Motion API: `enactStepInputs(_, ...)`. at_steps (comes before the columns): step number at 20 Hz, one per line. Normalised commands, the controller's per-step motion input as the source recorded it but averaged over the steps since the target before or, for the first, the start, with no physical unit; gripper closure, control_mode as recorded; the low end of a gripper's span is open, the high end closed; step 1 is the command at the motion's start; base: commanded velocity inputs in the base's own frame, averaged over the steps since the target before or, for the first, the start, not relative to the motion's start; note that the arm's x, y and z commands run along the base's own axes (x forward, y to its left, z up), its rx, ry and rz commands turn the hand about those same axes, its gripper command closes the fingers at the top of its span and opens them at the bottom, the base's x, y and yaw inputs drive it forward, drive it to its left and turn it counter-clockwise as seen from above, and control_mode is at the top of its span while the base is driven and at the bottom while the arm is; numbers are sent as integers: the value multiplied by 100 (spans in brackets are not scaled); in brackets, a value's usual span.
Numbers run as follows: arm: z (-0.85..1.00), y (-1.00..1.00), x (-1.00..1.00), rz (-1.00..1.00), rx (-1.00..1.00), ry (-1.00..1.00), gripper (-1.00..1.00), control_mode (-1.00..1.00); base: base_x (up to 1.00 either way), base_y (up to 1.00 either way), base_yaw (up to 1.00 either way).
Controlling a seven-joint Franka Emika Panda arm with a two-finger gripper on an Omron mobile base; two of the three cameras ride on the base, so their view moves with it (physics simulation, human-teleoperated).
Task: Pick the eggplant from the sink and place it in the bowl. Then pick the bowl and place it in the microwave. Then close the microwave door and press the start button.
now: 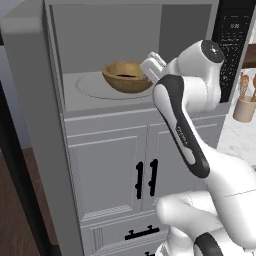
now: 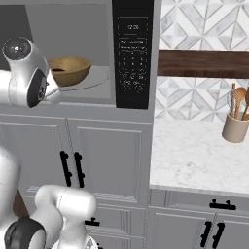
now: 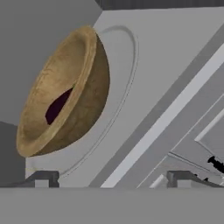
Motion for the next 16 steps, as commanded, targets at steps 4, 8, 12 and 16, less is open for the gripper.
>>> enactStepInputs(4, -31, -5, -71, 0, -53, -20, -100, -100, 0, 0, 0)
enactStepInputs(8, -26, -19, -45, -4, -59, -9, -100, -100, 0, 0, 0)
enactStepInputs(12, -39, -28, -39, -7, -60, -15, -100, -100, 0, 0, 0)
enactStepInputs(16, -44, -3, -42, -12, -62, -21, -100, -100, 0, 0, 0)
